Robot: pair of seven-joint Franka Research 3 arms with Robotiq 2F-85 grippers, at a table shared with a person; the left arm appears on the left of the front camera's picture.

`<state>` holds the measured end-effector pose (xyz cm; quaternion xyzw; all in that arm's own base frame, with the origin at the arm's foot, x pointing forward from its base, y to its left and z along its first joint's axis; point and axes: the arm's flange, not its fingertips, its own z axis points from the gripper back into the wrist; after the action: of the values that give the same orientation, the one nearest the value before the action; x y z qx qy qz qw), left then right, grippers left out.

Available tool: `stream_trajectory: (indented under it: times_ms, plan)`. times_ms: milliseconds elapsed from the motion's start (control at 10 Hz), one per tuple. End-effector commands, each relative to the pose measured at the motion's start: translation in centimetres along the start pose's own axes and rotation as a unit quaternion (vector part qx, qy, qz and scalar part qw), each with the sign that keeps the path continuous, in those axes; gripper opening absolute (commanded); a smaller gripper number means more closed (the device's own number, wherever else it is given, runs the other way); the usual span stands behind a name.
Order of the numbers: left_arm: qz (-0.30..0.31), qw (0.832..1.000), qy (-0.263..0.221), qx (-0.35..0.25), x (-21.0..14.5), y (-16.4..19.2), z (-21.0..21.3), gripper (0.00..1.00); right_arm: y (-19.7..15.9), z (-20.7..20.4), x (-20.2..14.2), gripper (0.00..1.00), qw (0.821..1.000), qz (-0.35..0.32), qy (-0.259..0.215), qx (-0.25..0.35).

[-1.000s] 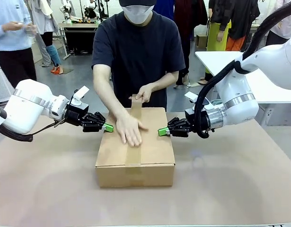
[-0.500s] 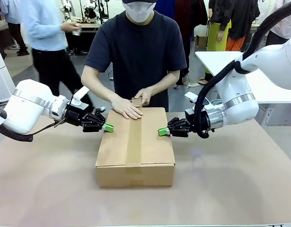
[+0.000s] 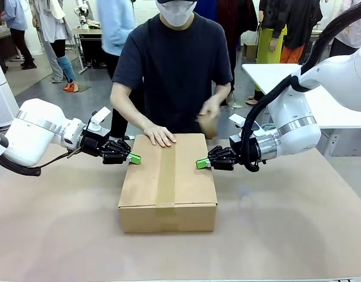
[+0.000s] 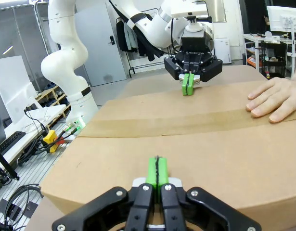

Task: Wrap the clocks to prevent damage.
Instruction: After the human seals the box with tape, release both hands from the side flaps of the Package Box.

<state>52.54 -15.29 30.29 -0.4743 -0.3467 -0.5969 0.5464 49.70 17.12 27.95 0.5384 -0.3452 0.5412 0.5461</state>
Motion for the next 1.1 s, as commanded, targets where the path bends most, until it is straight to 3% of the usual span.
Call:
stream_trajectory:
  times_ms: [0,600,800,1000]
  plan:
    - [0.003,1.0,0.002,0.002,-0.2,0.0,-0.1,0.01,-0.1,0.0,-0.1,0.01,1.0,-0.001,0.002,-0.002]
    - [0.0,1.0,0.0,0.0,0.0,0.0,0.0,0.01,0.0,0.0,0.0,0.01,1.0,0.0,0.0,0.0]
    - [-0.031,0.998,0.049,-0.008,4.3,-2.4,5.3,0.01,2.6,2.3,6.2,0.01,0.998,0.044,0.039,-0.005]
    - [-0.012,0.991,0.131,-0.016,9.9,-4.7,10.7,0.01,5.7,5.9,12.5,0.01,0.99,0.038,0.126,-0.054]
